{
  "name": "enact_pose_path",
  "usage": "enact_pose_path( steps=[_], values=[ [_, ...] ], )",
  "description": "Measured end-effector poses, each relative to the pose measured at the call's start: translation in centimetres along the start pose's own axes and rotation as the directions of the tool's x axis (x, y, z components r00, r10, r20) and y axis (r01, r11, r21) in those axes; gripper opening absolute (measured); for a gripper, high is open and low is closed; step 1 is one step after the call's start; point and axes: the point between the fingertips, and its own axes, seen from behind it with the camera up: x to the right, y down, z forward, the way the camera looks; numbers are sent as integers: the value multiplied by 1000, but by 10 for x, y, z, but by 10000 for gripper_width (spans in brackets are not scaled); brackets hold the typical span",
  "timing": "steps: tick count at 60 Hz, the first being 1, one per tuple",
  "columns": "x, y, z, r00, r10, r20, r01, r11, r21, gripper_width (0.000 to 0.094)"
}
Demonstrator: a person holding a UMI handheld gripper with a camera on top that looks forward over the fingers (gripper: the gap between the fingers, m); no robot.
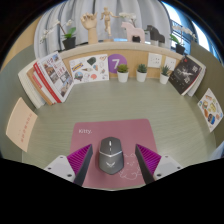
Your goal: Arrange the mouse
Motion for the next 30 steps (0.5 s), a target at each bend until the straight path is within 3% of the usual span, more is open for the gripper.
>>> enact_pose_path(
  steps=[9, 30],
  values=[
    [12, -31, -68, 999, -37, -26, 39, 996, 75, 867],
    [34, -66, -203, 999, -27, 18, 22, 972, 232, 862]
  ],
)
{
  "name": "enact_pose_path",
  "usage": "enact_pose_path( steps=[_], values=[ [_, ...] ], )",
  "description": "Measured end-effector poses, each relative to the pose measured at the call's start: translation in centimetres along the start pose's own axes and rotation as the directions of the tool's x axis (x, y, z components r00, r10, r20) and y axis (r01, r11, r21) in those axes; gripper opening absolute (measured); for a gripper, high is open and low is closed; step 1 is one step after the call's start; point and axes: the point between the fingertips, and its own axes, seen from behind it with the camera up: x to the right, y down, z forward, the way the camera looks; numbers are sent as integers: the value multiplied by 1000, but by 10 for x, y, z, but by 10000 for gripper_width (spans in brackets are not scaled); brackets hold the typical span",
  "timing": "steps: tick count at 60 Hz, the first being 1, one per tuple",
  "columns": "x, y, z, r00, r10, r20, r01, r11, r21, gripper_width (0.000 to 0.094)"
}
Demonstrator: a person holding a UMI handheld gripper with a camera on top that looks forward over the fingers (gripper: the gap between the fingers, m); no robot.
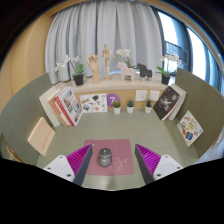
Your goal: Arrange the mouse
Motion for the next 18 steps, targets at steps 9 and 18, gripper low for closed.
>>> enact_pose_path(
  steps=[9, 18],
  values=[
    [12, -17, -44, 1000, 9, 18, -10, 998, 56, 853],
    [19, -24, -71, 999, 8, 37, -12, 995, 100, 855]
  ],
)
